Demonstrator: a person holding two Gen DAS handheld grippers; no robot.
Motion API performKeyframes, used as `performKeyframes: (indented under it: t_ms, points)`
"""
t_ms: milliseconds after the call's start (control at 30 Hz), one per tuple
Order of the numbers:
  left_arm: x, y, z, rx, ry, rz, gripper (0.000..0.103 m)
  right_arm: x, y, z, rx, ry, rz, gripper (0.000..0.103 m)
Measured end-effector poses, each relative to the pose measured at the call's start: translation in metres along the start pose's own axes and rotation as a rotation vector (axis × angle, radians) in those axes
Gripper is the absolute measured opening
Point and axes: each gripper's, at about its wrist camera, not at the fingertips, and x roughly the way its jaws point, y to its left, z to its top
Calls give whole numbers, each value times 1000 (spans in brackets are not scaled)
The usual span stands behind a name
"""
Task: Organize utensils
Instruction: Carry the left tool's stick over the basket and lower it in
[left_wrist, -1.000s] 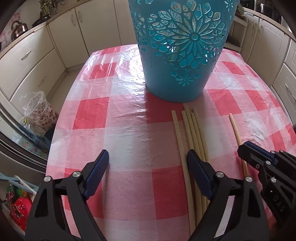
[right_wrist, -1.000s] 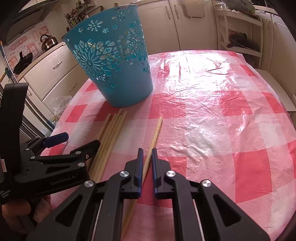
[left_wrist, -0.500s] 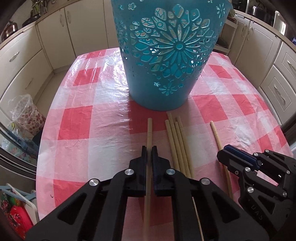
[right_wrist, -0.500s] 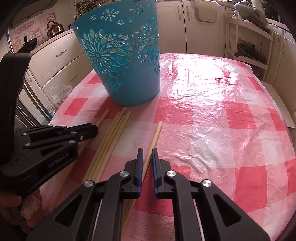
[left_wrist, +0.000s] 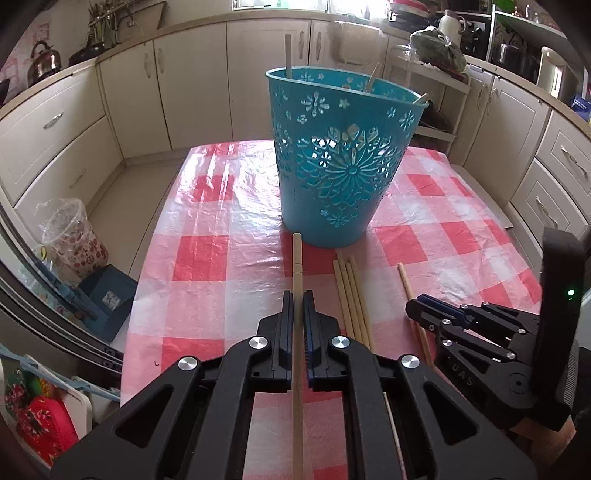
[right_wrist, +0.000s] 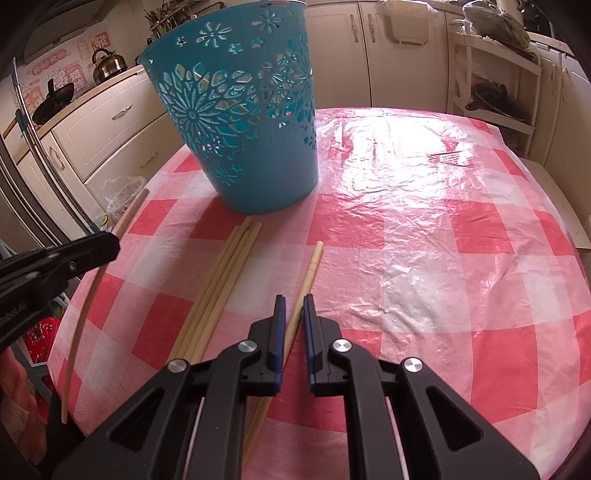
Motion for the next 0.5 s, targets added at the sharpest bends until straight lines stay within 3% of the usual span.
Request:
performKeyframes:
  t_ms: [233,500]
  points:
    - [-63,13,20,-51,-151,-73,5,0,0,-1,1,-1,3,11]
    - [-121,18,87,-95,-390,-147,5,0,2,0,-1,-2,15,16]
